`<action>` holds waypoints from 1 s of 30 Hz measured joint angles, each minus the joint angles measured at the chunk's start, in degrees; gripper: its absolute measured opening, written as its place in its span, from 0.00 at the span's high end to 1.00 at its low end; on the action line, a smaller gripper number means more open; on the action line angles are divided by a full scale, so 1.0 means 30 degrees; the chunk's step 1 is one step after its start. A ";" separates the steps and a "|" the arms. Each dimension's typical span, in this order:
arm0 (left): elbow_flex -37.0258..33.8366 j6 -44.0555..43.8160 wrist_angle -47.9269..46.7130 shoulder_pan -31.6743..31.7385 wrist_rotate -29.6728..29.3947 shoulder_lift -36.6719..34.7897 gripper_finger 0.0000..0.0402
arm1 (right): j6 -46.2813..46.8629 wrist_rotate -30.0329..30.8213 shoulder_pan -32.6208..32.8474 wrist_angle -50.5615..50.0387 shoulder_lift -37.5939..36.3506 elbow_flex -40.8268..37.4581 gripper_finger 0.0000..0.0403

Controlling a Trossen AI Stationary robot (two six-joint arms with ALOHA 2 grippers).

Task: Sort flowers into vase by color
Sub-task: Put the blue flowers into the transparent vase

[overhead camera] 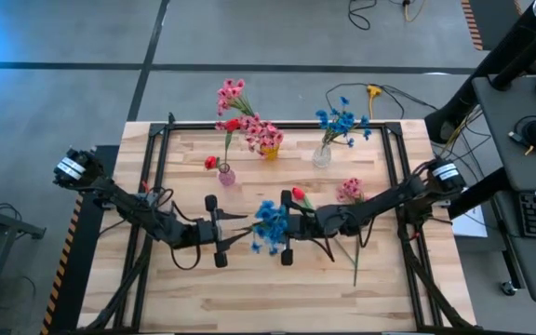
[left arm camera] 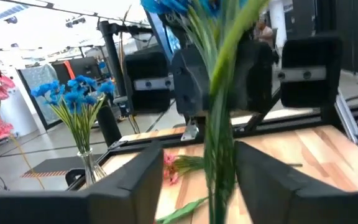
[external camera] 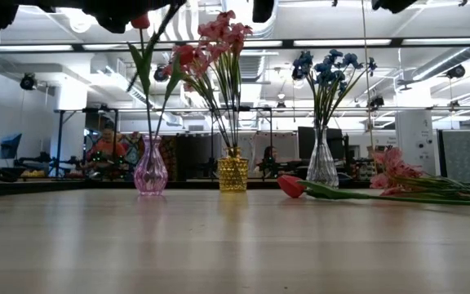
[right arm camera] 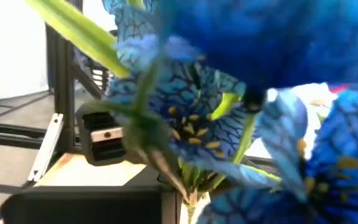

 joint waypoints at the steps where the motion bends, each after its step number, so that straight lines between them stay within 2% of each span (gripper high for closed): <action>1: 0.0000 0.0014 -0.0222 -0.0036 0.0000 -0.0014 0.53 | 0.0207 0.0374 0.0006 -0.0605 -0.0284 0.0000 0.90; 7: 0.0000 0.0076 -0.1177 -0.0095 -0.0005 -0.0460 0.40 | 0.2515 0.3154 -0.0057 -0.7304 -0.3412 0.0000 0.92; 12: 0.0000 0.1076 -0.1472 -0.0088 -0.0171 -0.1437 0.39 | 0.4819 0.5865 -0.0611 -1.3642 -0.7073 0.0000 0.92; 16: 0.0200 0.1973 -0.2342 -0.0033 0.0026 -0.2747 0.40 | 0.5523 0.8156 -0.1686 -1.6800 -0.9661 0.0000 0.92; 19: 0.1072 0.1220 -0.5631 0.0295 0.0948 -0.4036 0.41 | 0.6545 0.8396 -0.3069 -1.8476 -1.1397 0.0000 0.92; 23: 0.2544 -0.0511 -1.0663 0.1258 0.3204 -0.4912 0.43 | 0.7916 0.8427 -0.5183 -2.0531 -1.2744 0.0000 0.92; 26: 0.3141 -0.0081 -1.1492 0.1929 0.3585 -0.5022 0.45 | 0.8293 0.7667 -0.6367 -2.1164 -1.2925 0.0000 0.92; 30: 0.3478 0.1219 -1.1397 0.2772 0.3583 -0.5216 0.47 | 0.8019 0.7303 -0.6680 -2.0954 -1.2570 0.0000 0.92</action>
